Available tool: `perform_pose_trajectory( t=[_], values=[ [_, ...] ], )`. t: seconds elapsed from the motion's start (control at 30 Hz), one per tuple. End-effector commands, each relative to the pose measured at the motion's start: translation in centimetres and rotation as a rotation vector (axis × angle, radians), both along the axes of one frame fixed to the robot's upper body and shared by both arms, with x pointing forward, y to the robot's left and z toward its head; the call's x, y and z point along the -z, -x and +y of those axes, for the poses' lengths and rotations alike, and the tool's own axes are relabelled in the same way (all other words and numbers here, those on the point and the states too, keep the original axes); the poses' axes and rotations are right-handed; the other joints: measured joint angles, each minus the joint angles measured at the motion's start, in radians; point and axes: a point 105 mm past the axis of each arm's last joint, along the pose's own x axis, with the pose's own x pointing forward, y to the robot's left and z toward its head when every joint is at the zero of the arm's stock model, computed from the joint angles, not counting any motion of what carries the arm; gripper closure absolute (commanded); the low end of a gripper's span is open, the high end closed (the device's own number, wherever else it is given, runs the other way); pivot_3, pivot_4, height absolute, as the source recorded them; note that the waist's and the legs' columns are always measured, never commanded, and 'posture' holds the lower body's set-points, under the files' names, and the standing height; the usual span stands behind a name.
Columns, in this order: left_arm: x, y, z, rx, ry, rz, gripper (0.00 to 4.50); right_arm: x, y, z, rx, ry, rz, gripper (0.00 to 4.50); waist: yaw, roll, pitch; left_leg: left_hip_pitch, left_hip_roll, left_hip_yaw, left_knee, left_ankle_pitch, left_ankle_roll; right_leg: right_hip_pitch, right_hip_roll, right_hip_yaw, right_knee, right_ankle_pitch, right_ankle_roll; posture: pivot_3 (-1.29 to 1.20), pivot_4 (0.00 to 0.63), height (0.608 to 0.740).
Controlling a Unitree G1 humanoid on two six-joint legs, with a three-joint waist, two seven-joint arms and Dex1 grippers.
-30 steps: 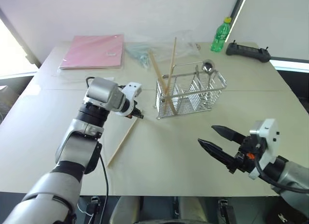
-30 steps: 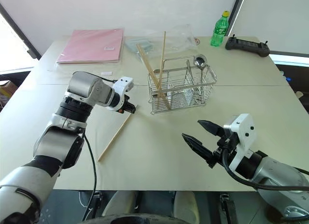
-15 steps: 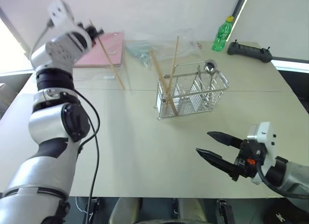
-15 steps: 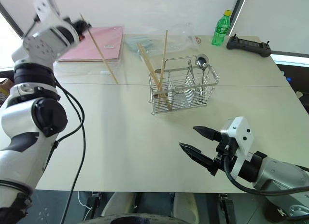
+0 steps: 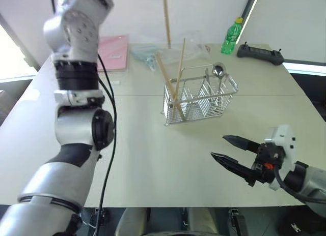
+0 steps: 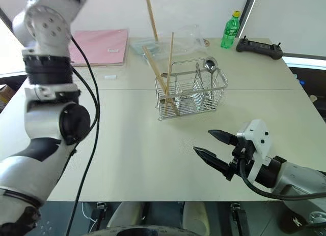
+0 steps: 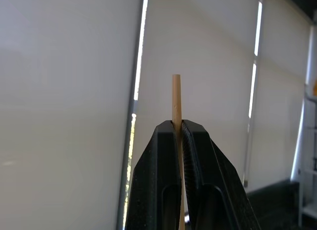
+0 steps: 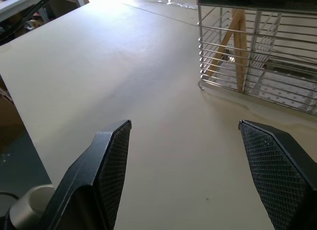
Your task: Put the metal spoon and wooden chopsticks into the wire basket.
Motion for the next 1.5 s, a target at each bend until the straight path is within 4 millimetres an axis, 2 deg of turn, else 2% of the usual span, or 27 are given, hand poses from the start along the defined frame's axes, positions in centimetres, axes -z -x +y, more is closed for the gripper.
perform_pose_trajectory(
  t=[0.03,0.17,0.33,0.53,0.63,0.87,1.0,1.13,1.23,1.4,1.5],
  values=[
    [1.0,1.0,-1.6,0.035,-0.093,-0.026,4.48,-0.8,0.1,-0.1,0.018,-0.011,-0.035,0.94,0.000,0.000,0.000,0.000,0.000,0.000,0.001,0.000,0.000,0.000,0.000,0.000,0.000,0.000,0.000,0.00,0.150,0.722],
    [3.1,0.7,-2.0,0.068,-0.129,0.038,4.48,-0.9,0.1,-0.1,0.035,-0.019,-0.042,0.94,-0.003,0.000,0.000,0.000,0.000,0.000,0.000,0.000,0.000,-0.001,0.000,0.000,0.000,0.001,-0.001,0.00,0.150,0.722],
    [6.0,1.3,-3.7,0.139,-0.214,0.072,4.48,-0.9,0.0,-0.1,0.056,-0.031,-0.045,0.94,0.002,0.000,0.000,-0.001,0.000,0.000,-0.001,0.000,0.000,-0.001,0.000,0.000,0.000,0.002,-0.003,0.00,0.150,0.722],
    [8.7,1.7,-4.9,0.194,-0.240,0.144,4.48,-0.9,-0.1,0.1,0.061,-0.038,-0.050,0.94,0.000,0.000,0.000,-0.001,0.000,-0.001,0.000,0.000,0.001,0.000,0.000,0.000,-0.001,0.001,-0.002,0.00,0.150,0.722],
    [9.5,1.6,-5.0,0.203,-0.231,0.187,3.53,-0.8,-0.1,0.2,0.063,-0.040,-0.051,0.94,0.000,0.001,0.000,-0.001,0.000,-0.001,0.000,0.000,0.001,-0.001,0.001,0.000,0.000,0.001,-0.002,0.00,0.150,0.722],
    [8.5,1.5,-3.6,0.179,-0.199,0.204,0.21,-0.9,-0.4,0.1,0.062,-0.039,-0.050,0.94,0.000,0.001,0.000,-0.001,0.000,-0.001,0.000,0.000,0.001,0.000,0.001,0.000,-0.001,0.001,-0.002,0.00,0.150,0.722],
    [7.8,1.6,-2.1,0.168,-0.229,0.161,0.21,-0.9,-0.5,-0.3,0.058,-0.018,-0.048,0.94,0.000,0.001,0.000,-0.001,0.000,-0.001,0.000,0.000,0.001,-0.001,0.001,0.000,0.000,0.001,-0.002,0.00,0.150,0.722],
    [9.0,1.7,0.7,0.149,-0.392,0.099,0.21,-1.5,-0.7,-1.4,0.068,0.019,-0.065,0.94,-0.002,0.002,0.000,-0.001,0.000,0.000,0.000,0.000,0.001,-0.001,0.001,0.000,0.000,0.001,-0.003,0.00,0.150,0.722],
    [11.7,2.8,3.6,0.200,-0.614,0.070,0.21,-2.4,-1.1,-3.0,0.099,0.055,-0.088,0.94,-0.007,0.006,-0.002,-0.001,0.000,0.000,-0.001,0.000,0.001,-0.002,0.001,0.000,0.000,0.001,-0.009,0.00,0.150,0.722],
    [18.1,5.2,9.1,0.299,-0.999,0.089,0.21,-3.3,-1.7,-5.3,0.146,0.093,-0.109,0.94,0.000,0.007,-0.002,-0.001,0.001,0.001,-0.003,0.000,0.001,-0.003,0.001,0.001,0.000,-0.002,-0.014,0.00,0.150,0.722],
    [20.1,5.5,10.7,0.302,-1.087,0.157,0.21,-3.5,-1.9,-5.8,0.149,0.102,-0.113,0.94,0.007,0.006,-0.001,-0.003,0.002,-0.001,-0.002,0.000,0.001,-0.003,0.000,0.000,-0.001,-0.002,-0.015,0.00,0.150,0.722]
  ],
)
